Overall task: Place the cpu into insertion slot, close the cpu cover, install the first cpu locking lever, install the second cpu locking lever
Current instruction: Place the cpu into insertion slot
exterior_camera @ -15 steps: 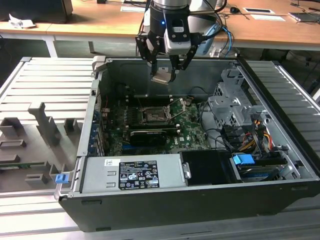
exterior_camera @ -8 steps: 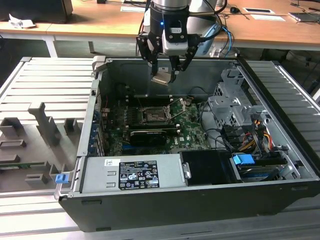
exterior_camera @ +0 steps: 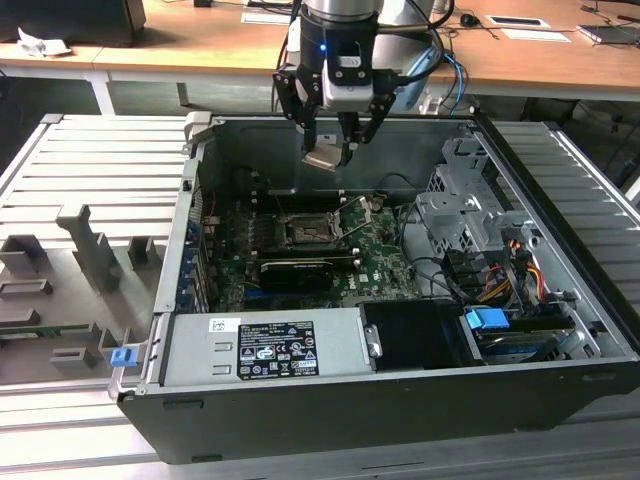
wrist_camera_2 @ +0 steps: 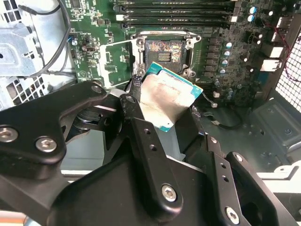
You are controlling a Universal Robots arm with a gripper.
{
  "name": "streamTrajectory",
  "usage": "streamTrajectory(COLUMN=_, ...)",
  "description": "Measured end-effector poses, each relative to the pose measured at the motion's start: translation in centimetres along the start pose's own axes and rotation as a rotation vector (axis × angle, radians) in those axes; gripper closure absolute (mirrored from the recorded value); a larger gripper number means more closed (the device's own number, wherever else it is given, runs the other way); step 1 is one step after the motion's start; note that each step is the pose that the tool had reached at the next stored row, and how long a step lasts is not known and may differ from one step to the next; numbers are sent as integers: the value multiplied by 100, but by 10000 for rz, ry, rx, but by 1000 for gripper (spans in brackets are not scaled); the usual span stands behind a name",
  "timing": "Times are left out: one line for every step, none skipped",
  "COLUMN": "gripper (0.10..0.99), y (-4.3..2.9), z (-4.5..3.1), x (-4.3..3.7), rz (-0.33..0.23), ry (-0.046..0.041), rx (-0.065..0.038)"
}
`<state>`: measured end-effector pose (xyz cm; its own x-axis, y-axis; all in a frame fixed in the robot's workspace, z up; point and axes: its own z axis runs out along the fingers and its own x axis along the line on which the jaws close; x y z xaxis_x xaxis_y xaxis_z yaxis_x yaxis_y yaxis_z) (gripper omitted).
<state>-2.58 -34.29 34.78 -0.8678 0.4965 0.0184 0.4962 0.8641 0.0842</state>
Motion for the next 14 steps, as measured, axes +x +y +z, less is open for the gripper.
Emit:
streamTrajectory(gripper=553, y=0, z=2, x=0, rz=88, ry=-8, rx=-1)
streamTrajectory(gripper=553, y=0, z=3, x=0, rz=157, ry=-14, rx=-2)
streamTrajectory(gripper=553, y=-1, z=5, x=0, rz=228, ry=-20, rx=-4)
streamTrajectory(gripper=553, y=-1, z=6, x=0, rz=288, ry=-25, rx=-5)
streamTrajectory(gripper=553, y=-1, z=7, x=0, rz=331, ry=-28, rx=-5)
streamTrajectory(gripper=553, y=-1, z=8, x=0, rz=362, ry=-30, rx=-7)
streamTrajectory(gripper=553, y=-1, z=9, x=0, rz=399, ry=-34, rx=-7)
streamTrajectory(gripper=553, y=-1, z=10, x=0, rz=434, ry=-37, rx=-8)
streamTrajectory(gripper=553, y=-1, z=12, x=0, rz=511, ry=-43, rx=-10)
streamTrajectory(gripper=553, y=-1, z=15, x=0, rz=627, ry=-53, rx=-12)
streamTrajectory(gripper=553, y=-1, z=18, x=0, rz=718, ry=-61, rx=-13)
streamTrajectory(gripper=553, y=-2, z=20, x=0, rz=795, ry=-68, rx=-14)
streamTrajectory(gripper=553, y=-2, z=21, x=0, rz=872, ry=-75, rx=-14)
streamTrajectory(gripper=553, y=-2, z=22, x=0, rz=1045, ry=-90, rx=-17)
